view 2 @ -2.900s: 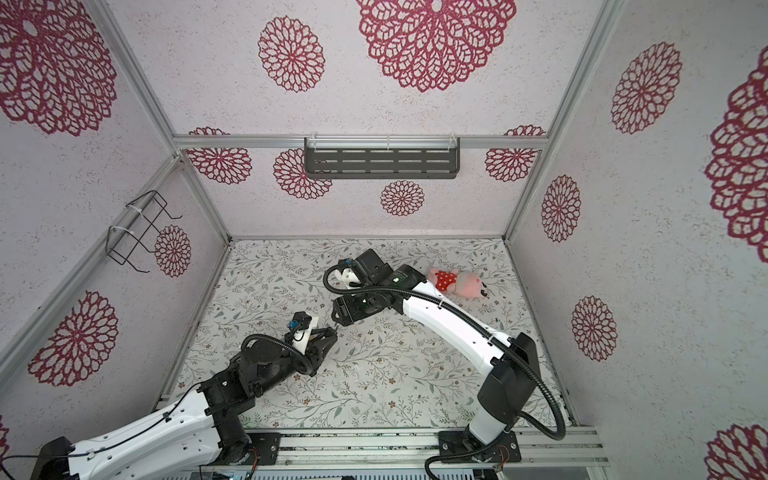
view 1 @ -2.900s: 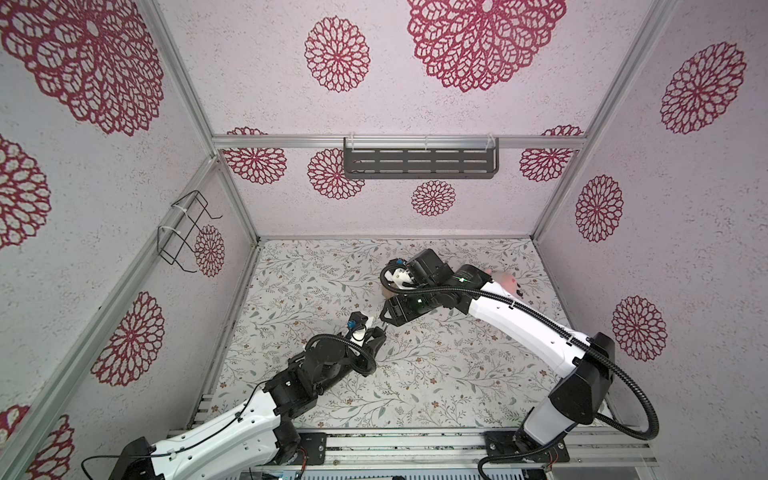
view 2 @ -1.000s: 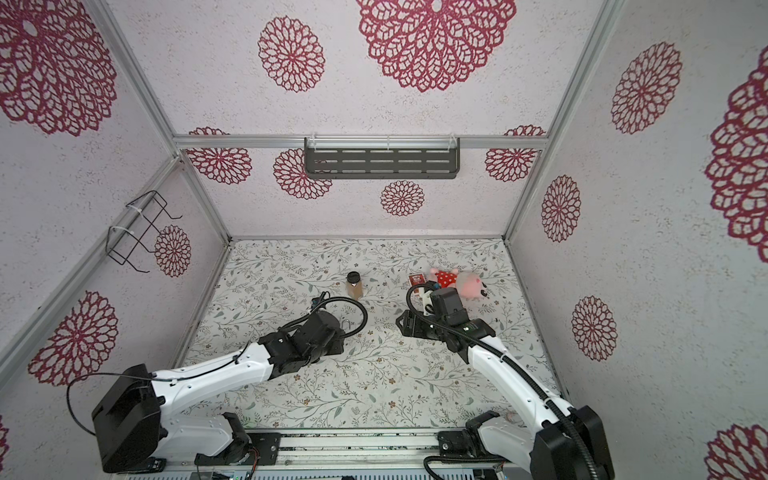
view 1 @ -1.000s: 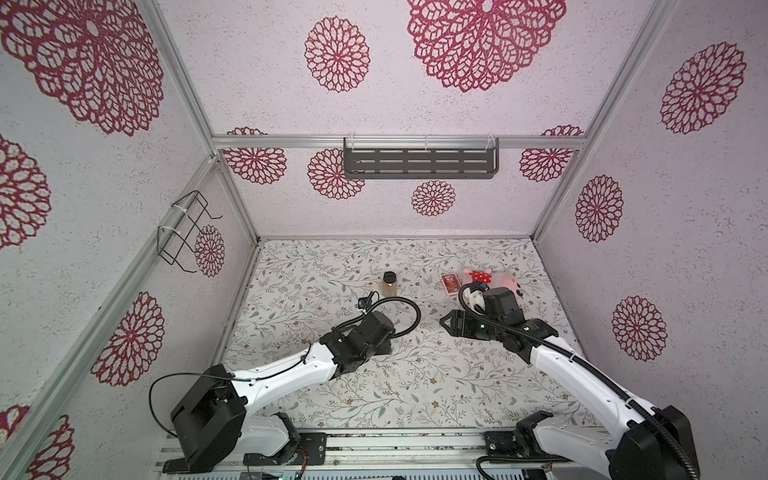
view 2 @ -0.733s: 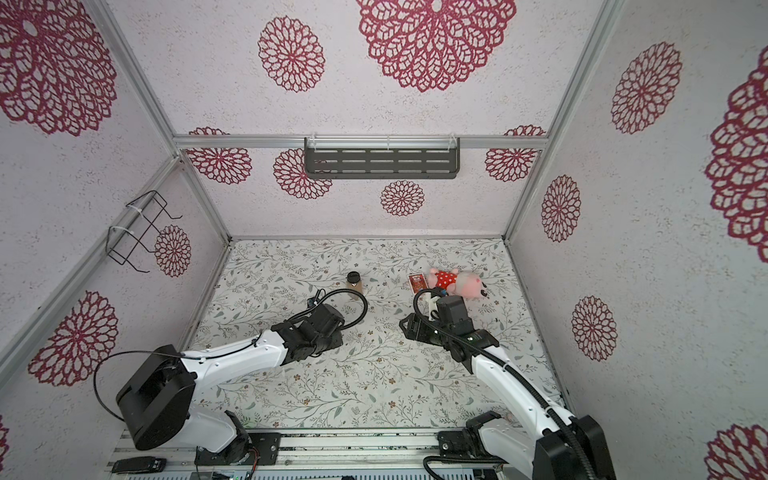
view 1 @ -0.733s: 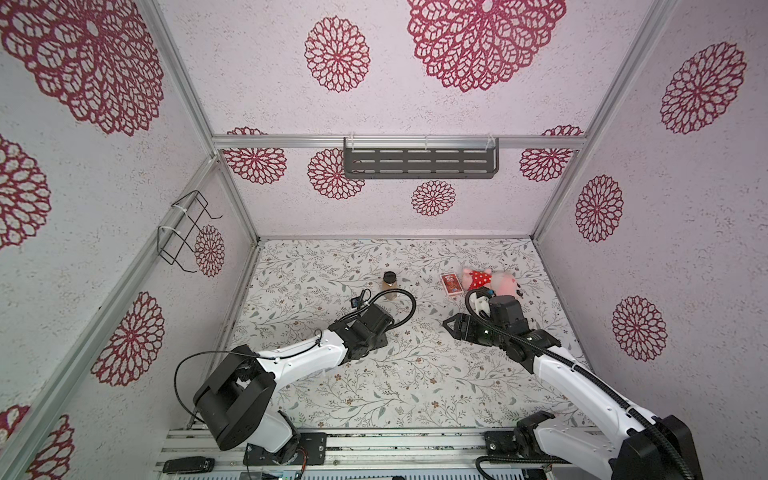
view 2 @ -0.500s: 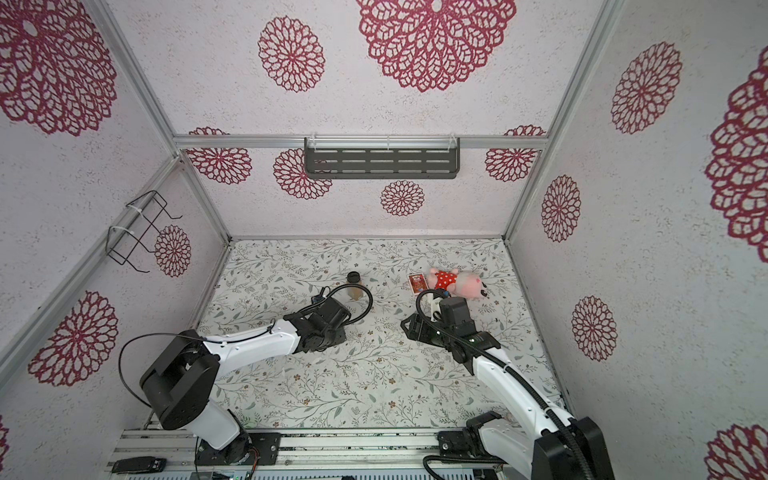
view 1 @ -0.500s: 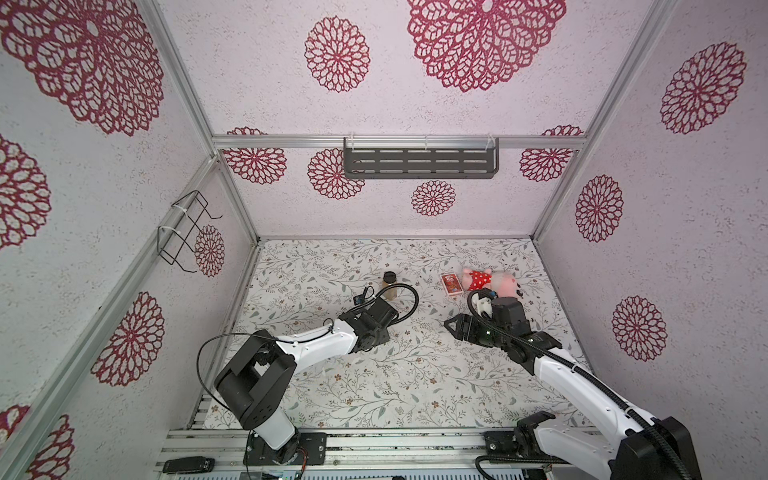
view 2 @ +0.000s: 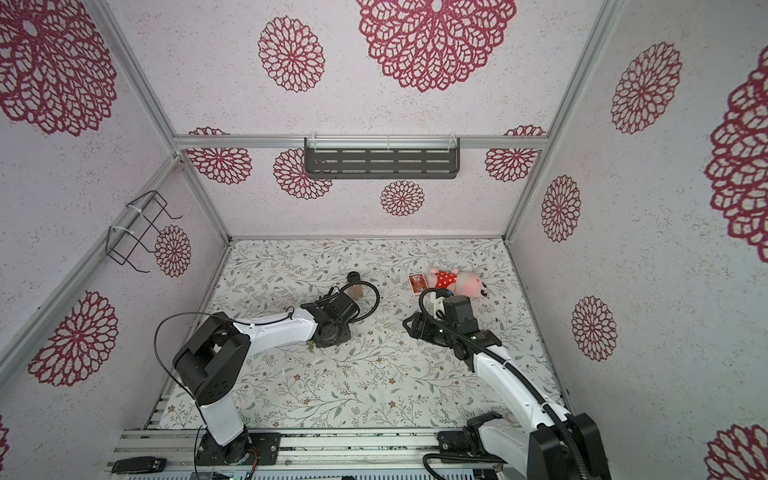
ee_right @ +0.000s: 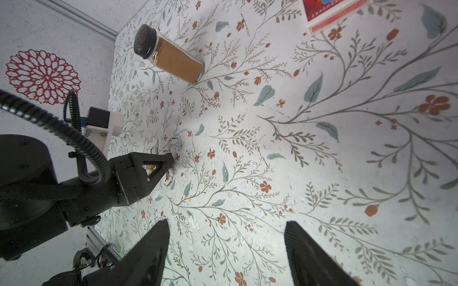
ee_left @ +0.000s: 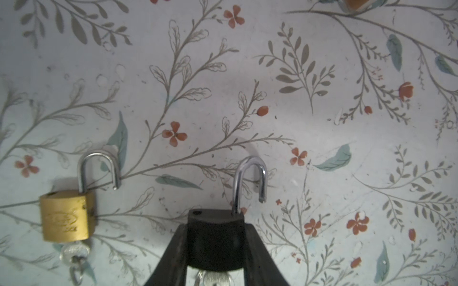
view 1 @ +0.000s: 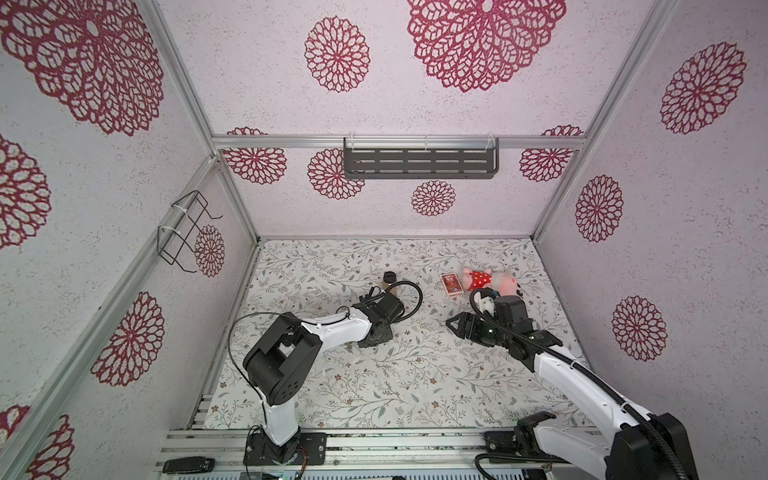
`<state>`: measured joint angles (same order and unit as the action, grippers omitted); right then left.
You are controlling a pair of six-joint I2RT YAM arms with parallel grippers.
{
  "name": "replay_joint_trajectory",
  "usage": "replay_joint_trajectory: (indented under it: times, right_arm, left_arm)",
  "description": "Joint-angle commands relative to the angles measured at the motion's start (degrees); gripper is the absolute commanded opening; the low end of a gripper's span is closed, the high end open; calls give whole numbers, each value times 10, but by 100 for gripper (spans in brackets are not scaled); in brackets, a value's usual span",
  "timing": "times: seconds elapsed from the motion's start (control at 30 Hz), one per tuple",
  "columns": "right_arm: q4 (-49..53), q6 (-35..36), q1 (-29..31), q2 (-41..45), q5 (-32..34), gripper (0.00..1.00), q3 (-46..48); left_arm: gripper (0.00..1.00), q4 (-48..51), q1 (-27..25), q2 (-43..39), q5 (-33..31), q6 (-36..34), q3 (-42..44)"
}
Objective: Unlock with the key
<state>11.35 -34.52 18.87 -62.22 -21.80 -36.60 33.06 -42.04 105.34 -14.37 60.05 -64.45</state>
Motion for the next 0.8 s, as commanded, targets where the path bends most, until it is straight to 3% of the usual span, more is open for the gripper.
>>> replay_joint_trajectory:
  times: [0.0, 0.27, 0.6, 0.77]
  right_arm:
    - [-13, 6, -7, -3, -12, 76, -1]
    - [-13, 3, -11, -1, -17, 76, 0]
    - [-34, -13, -22, 3, -24, 76, -2]
    - [-43, -10, -33, 14, -2, 76, -18]
  left_arm:
    - [1, 29, 5, 9, 0, -7, -15]
    - [23, 38, 6, 9, 3, -5, -13]
    - [43, 53, 8, 4, 9, -5, -31]
    - [61, 59, 18, -32, 11, -8, -35]
